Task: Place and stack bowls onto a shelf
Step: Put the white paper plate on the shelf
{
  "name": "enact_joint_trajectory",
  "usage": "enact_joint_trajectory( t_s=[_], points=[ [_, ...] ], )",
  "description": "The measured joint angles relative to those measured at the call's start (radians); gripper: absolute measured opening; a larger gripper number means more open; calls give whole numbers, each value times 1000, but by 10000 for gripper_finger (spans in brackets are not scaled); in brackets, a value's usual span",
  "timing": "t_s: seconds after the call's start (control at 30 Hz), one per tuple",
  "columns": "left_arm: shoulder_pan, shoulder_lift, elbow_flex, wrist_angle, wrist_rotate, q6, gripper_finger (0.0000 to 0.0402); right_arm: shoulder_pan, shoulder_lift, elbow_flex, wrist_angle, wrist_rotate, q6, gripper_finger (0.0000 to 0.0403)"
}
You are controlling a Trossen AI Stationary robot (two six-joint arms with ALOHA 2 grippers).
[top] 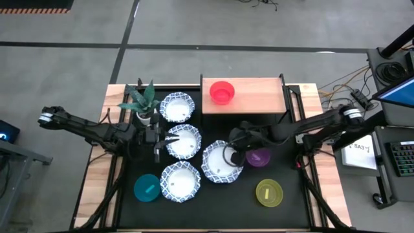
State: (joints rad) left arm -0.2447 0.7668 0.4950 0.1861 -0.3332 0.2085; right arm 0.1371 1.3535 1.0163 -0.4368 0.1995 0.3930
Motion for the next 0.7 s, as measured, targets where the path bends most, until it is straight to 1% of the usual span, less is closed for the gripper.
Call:
enact_joint_trajectory(
  t_s=[0.2, 0.37, 0.47, 0.57, 0.63, 0.7],
  points=[
    [0, 0, 0, 10, 0, 0, 38, -16, -121, 114, -159, -8, 4, 9],
    [0, 0, 0, 18, 0, 1, 38, -99, -178, 250, -334, 34, 89, 9],
    [0, 0, 0, 23, 0, 10, 38, -195, -201, 328, -463, 36, 87, 9],
    [0, 0, 0, 26, 0, 13, 38, -320, -216, 380, -564, 30, 51, 8],
    [0, 0, 0, 27, 0, 15, 38, -417, -223, 397, -610, -4, -1, 8],
    [0, 0, 0, 28, 0, 18, 38, -521, -232, 404, -627, -60, -53, 8]
  ],
)
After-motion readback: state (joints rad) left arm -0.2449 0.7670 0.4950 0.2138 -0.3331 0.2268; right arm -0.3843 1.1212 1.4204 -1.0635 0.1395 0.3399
